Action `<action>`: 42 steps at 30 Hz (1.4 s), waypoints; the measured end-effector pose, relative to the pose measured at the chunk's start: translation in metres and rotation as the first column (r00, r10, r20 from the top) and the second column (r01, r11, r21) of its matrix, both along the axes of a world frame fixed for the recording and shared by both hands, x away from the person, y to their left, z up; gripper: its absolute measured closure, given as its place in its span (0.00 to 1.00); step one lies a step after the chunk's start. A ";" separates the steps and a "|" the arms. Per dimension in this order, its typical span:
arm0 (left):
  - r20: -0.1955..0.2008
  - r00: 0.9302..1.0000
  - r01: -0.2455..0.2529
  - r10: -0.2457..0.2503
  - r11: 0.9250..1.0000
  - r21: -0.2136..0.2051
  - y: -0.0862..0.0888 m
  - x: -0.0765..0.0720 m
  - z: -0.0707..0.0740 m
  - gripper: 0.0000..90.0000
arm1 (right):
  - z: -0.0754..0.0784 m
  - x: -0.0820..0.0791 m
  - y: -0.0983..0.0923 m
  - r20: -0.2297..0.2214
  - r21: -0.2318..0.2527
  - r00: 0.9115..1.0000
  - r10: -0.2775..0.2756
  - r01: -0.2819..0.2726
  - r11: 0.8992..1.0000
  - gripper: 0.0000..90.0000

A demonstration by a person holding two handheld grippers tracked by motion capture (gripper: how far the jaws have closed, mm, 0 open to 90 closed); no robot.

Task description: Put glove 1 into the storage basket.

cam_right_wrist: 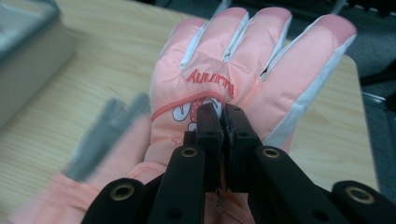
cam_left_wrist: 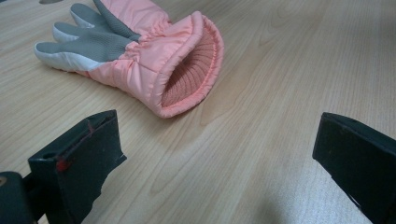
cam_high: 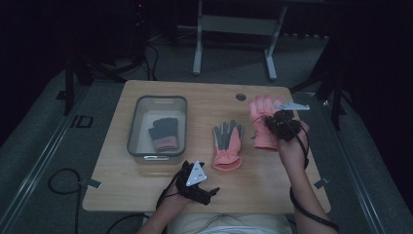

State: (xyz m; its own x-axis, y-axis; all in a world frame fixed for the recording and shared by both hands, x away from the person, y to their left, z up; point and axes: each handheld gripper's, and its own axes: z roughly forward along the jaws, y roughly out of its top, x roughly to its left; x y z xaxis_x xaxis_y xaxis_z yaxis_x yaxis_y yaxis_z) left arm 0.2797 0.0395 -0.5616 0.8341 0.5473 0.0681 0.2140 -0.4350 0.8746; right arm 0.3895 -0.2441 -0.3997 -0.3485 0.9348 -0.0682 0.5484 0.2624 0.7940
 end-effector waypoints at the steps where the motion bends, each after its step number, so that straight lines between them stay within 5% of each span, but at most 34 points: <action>1: -0.002 1.000 0.001 -0.001 1.000 0.001 0.000 0.000 0.000 0.01 | 0.004 0.000 0.006 0.007 0.006 1.000 0.006 -0.007 1.000 0.96; 8: 0.002 1.000 0.004 -0.004 1.000 0.000 0.001 0.000 0.000 0.01 | 0.014 -0.001 0.050 0.016 0.035 0.999 0.041 -0.042 0.999 0.96; 16: 0.000 1.000 0.006 -0.006 1.000 -0.002 0.001 -0.001 0.001 0.01 | -0.010 0.000 0.083 -0.042 0.044 0.998 0.057 -0.055 0.998 0.96; 29: 0.000 1.000 0.009 -0.009 1.000 0.002 0.001 -0.001 0.001 0.01 | -0.072 0.010 0.095 -0.166 -0.020 0.986 0.018 -0.022 1.000 0.96; 36: -0.005 1.000 0.011 -0.011 1.000 -0.001 0.000 -0.002 0.000 0.01 | -0.090 0.017 0.101 -0.191 -0.034 0.981 0.020 -0.027 0.999 0.95; 42: -0.007 1.000 0.014 -0.014 1.000 0.000 0.001 -0.002 0.001 0.01 | -0.092 0.014 0.100 -0.204 -0.056 0.974 0.095 -0.108 0.993 0.95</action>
